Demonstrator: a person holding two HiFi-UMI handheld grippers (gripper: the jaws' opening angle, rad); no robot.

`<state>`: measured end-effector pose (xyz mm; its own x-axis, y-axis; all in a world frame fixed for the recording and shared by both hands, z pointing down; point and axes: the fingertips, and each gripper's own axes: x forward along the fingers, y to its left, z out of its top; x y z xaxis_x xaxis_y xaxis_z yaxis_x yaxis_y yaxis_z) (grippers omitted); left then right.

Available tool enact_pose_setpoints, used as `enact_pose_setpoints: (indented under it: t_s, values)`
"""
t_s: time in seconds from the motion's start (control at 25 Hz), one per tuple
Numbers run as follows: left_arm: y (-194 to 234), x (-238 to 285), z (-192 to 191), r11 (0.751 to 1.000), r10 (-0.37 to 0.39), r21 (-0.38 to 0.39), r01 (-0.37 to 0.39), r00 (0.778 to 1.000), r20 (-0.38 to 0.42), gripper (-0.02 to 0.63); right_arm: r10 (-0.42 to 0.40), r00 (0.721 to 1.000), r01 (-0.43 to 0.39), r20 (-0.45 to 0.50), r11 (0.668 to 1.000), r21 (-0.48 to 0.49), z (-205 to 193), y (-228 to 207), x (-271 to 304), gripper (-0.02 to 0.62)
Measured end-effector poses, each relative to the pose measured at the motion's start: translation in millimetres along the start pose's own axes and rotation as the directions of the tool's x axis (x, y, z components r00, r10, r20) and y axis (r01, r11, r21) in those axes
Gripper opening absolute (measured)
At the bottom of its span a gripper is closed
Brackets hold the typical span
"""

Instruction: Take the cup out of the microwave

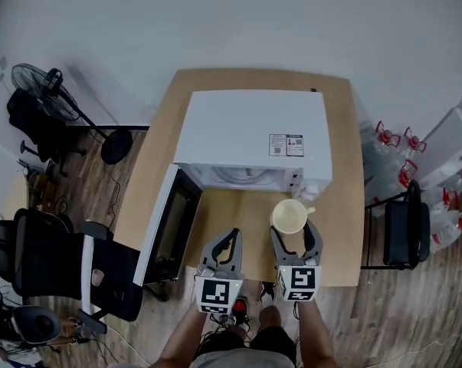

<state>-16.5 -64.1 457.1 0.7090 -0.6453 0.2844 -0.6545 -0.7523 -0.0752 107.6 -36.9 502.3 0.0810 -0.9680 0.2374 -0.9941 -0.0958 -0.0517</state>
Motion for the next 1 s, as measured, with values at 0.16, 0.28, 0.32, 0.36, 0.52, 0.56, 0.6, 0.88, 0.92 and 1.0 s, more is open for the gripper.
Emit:
enact_pose_setpoints:
  t_s: [0.16,0.28,0.32,0.36,0.52,0.56,0.6,0.88,0.92,1.0]
  values:
    - [-24.5,4.5,1.7,0.998,-0.058,0.011,0.058,0.998,0.004,0.023,-0.058,0.998,0.058,-0.004,0.998,0.008,-5.9,-20.6,-22.2,0.348]
    - [-41.7,10.5,2.1,0.995,-0.100,0.017,0.100,0.995,0.008,0.023,-0.105,0.994,0.105,-0.010,0.994,0.016,-10.9,-37.0,-37.0,0.348]
    - [-47.1,12.8,1.6,0.993,-0.113,0.017,0.113,0.993,0.009,0.023,-0.120,0.993,0.120,-0.011,0.993,0.019,-12.7,-42.4,-41.6,0.348]
    - [-52.4,15.2,1.2,0.992,-0.127,0.020,0.127,0.992,0.009,0.023,-0.135,0.991,0.135,-0.012,0.991,0.022,-14.7,-47.8,-46.1,0.348]
    - [-74.8,26.6,0.3,0.983,-0.180,0.037,0.180,0.984,0.005,0.021,-0.199,0.980,0.199,-0.024,0.979,0.038,-26.1,-71.5,-63.1,0.348]
    - [-80.6,30.1,-0.4,0.980,-0.194,0.039,0.194,0.981,0.004,0.023,-0.214,0.976,0.215,-0.028,0.976,0.043,-29.3,-77.5,-67.1,0.348]
    - [-86.3,33.8,-1.3,0.977,-0.209,0.042,0.208,0.978,0.002,0.022,-0.229,0.973,0.230,-0.032,0.972,0.047,-32.5,-83.3,-71.0,0.348]
    - [-126.9,58.8,-10.8,0.951,-0.303,0.063,0.304,0.953,-0.025,0.022,-0.329,0.942,0.334,-0.068,0.940,0.072,-60.1,-122.5,-97.9,0.348]
    - [-132.6,62.5,-12.7,0.946,-0.316,0.066,0.317,0.948,-0.029,0.022,-0.340,0.937,0.345,-0.075,0.935,0.075,-64.8,-127.4,-100.9,0.348]
    - [-143.4,69.7,-17.0,0.937,-0.340,0.070,0.342,0.940,-0.038,0.022,-0.360,0.929,0.367,-0.089,0.927,0.080,-74.6,-136.4,-106.1,0.348]
